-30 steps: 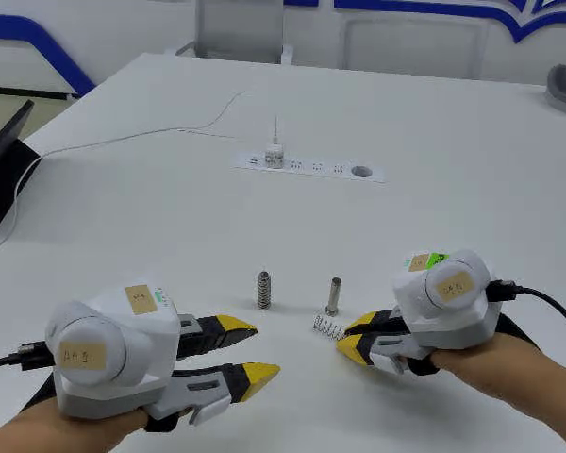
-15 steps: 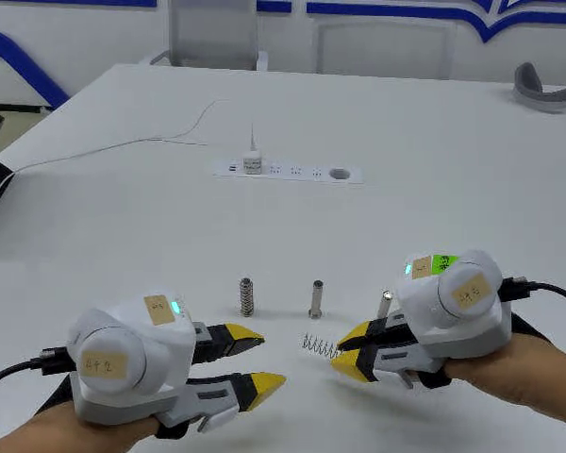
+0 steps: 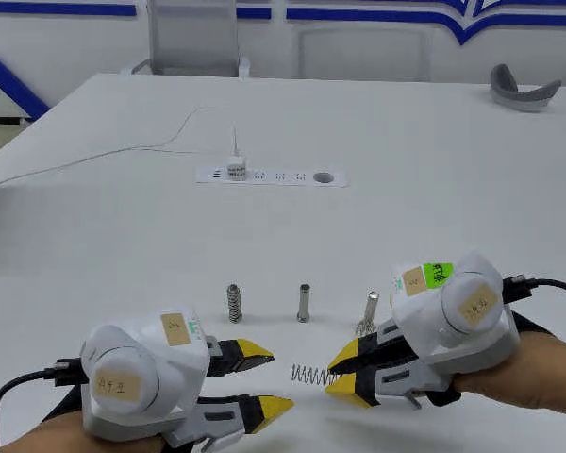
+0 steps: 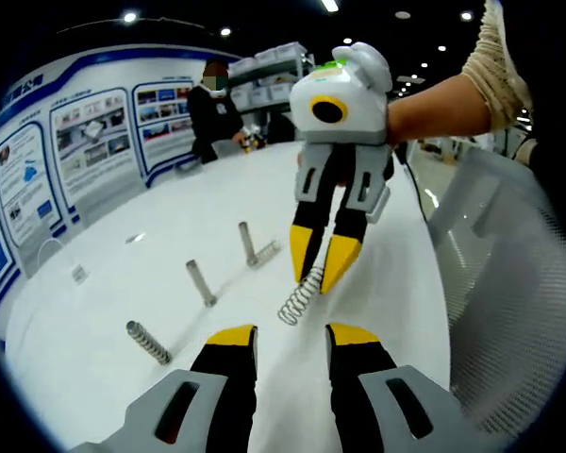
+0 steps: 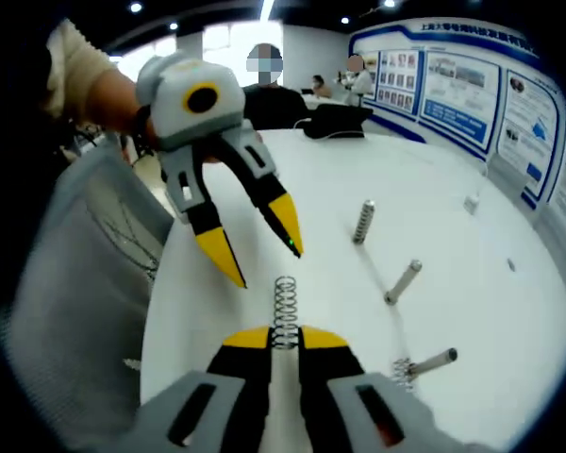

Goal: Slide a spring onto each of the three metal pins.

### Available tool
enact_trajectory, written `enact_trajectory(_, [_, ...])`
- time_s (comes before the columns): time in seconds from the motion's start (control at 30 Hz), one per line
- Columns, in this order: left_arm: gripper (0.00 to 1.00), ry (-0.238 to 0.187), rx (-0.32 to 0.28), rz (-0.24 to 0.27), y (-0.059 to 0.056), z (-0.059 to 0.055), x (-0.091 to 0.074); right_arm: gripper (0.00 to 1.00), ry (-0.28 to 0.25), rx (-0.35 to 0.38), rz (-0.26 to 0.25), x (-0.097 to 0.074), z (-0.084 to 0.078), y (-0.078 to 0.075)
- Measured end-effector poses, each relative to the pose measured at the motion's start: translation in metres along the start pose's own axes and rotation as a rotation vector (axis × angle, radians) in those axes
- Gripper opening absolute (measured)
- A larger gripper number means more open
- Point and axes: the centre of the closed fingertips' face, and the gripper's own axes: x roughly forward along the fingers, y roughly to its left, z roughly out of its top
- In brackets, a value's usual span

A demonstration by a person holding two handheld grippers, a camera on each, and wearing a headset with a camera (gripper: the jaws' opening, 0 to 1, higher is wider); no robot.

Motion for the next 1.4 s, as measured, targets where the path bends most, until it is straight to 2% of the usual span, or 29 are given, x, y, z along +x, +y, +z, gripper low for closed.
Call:
enact_trajectory(0.27, [0.25, 0.01, 0.069, -0.05, -0.014, 0.002, 0.006, 0.12, 0.034, -0.06, 0.036, 0.0, 0.0, 0.011])
enact_trajectory(0.43, [0.18, 0.012, 0.093, -0.061, -0.015, 0.001, 0.008, 0.12, 0.041, -0.077, 0.046, 0.0, 0.001, 0.014])
enact_trajectory(0.8, [0.12, 0.024, 0.133, -0.064, -0.017, -0.001, 0.012, 0.12, 0.057, -0.098, 0.056, -0.005, 0.009, 0.016])
enact_trajectory(1.17, [0.11, 0.026, 0.13, -0.061, -0.017, -0.001, 0.013, 0.12, 0.013, -0.103, 0.056, -0.013, 0.033, 0.018])
enact_trajectory(1.4, [0.11, 0.012, 0.122, -0.061, -0.018, 0.003, 0.014, 0.12, -0.041, -0.117, 0.051, -0.014, 0.054, 0.021])
